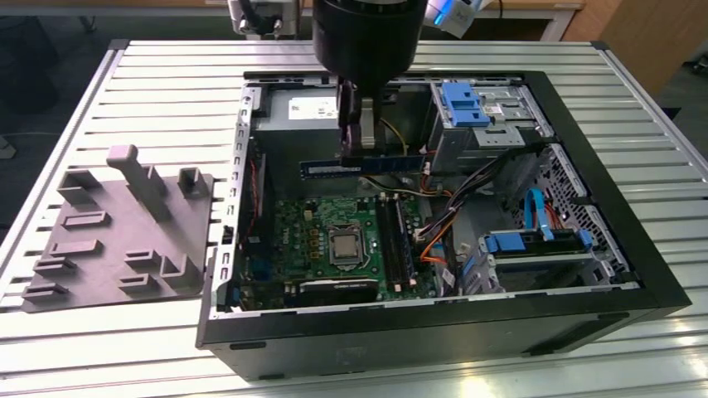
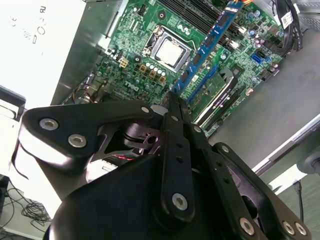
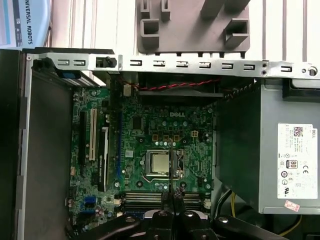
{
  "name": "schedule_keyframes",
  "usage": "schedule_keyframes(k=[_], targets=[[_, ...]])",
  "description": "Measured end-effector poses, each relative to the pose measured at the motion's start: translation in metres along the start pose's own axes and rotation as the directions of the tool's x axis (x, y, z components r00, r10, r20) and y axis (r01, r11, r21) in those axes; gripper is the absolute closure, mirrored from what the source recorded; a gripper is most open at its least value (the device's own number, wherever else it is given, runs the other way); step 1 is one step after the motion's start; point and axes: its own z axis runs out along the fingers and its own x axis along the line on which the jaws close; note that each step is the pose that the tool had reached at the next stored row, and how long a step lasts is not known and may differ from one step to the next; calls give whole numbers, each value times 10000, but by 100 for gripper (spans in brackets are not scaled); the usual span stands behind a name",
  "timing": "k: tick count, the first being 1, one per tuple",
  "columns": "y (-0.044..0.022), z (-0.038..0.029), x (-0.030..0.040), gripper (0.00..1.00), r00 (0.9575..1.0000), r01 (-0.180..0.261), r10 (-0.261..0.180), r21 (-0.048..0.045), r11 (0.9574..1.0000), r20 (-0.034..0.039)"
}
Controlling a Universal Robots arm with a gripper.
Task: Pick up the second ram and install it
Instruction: 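Pick up the second ram and move it above second insertion slot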
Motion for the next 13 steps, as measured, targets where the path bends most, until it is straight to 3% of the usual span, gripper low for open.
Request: schedule_keyframes(k=[13], targets=[[-28,100,-26,88,10000,0,0,0,10000,1]])
